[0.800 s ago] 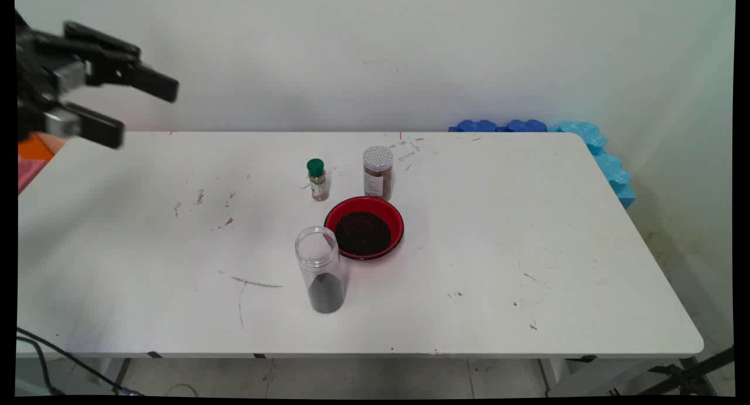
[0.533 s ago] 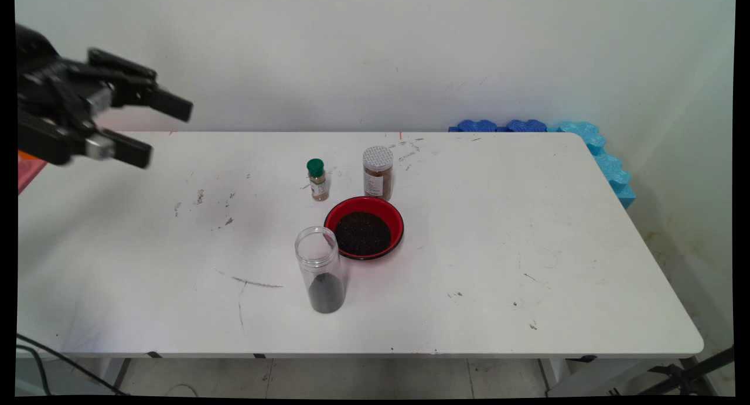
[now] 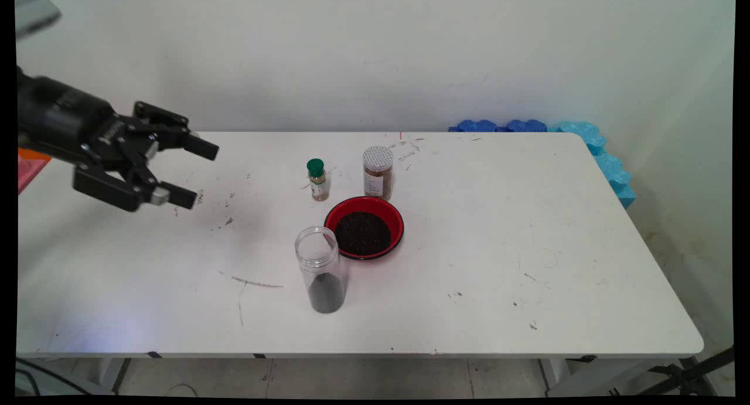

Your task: Pick up the black seasoning powder from the table

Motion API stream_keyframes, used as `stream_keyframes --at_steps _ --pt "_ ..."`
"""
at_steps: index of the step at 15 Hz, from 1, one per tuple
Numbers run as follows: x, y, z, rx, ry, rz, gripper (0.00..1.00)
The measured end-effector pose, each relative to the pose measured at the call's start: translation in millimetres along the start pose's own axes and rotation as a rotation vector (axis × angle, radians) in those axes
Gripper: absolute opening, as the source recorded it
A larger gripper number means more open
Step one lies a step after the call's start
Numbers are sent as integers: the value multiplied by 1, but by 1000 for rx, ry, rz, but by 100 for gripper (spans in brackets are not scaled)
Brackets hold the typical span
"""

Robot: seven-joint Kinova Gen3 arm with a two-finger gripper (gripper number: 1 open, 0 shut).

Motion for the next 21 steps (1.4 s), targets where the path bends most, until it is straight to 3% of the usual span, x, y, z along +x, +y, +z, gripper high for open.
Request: stream_keyframes --at_steps 11,21 --pt "-60 -16 43 51 17 22 100" --pt "-88 -3 88 32 85 2 100"
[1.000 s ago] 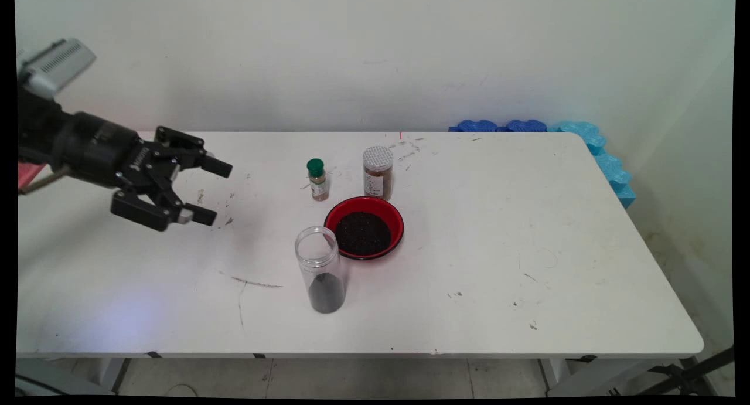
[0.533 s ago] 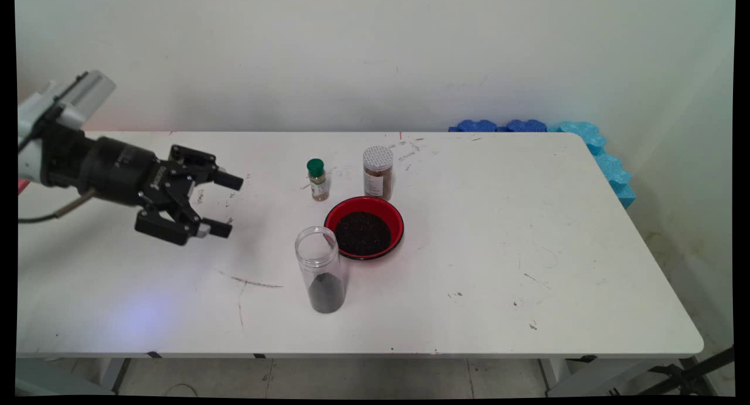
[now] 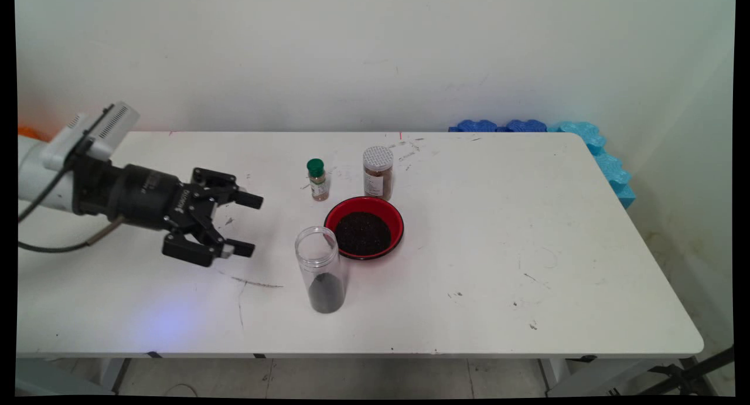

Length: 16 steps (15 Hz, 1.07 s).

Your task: Pick up the black seasoning powder from the table

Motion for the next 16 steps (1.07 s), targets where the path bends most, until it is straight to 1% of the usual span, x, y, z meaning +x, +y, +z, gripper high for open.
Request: stream_keyframes --at_steps 6,12,16 --pt "-12 8 26 -26 41 3 100" --pt "-27 9 44 -37 58 22 100" --pt "-34 8 55 -37 67 36 100"
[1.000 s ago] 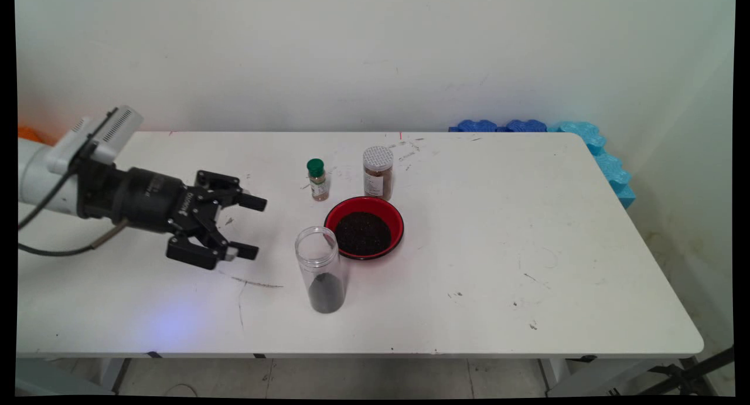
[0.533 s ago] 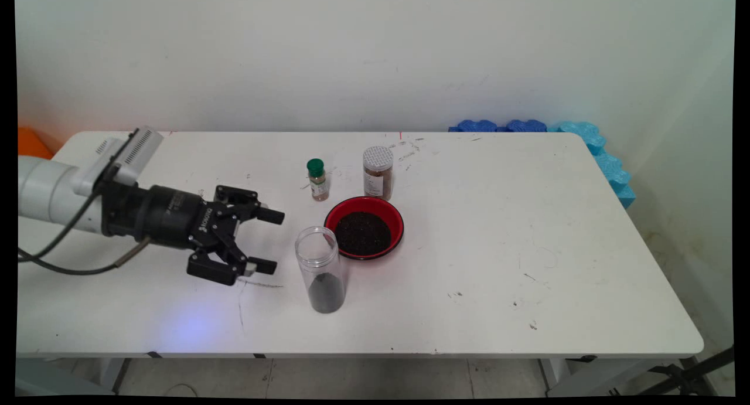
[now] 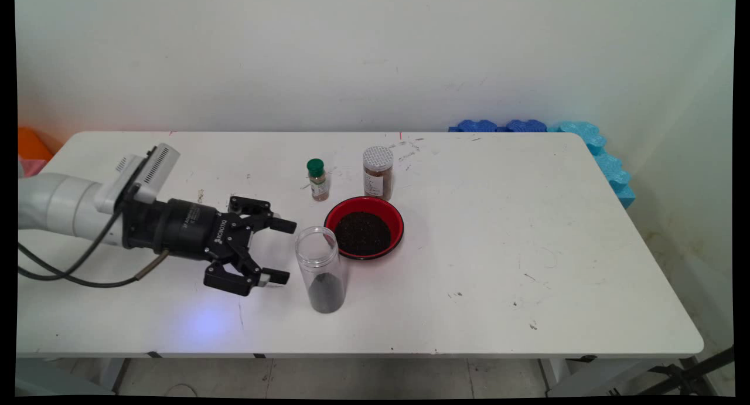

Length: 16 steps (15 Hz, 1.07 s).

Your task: Pick up the black seasoning powder from the table

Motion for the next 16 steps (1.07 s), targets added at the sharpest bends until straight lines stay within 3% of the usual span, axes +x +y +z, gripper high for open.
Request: stream_keyframes --at_steps 16 --pt "-17 -7 31 22 15 21 100"
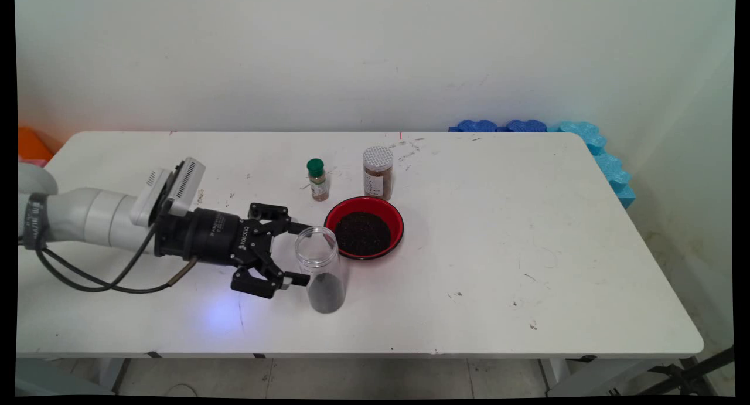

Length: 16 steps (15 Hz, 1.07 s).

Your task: Pick up the black seasoning powder from the table

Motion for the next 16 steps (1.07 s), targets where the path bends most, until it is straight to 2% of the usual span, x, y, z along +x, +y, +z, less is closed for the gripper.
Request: stream_keyframes --at_steps 16 --pt "7 -2 10 5 26 -14 100"
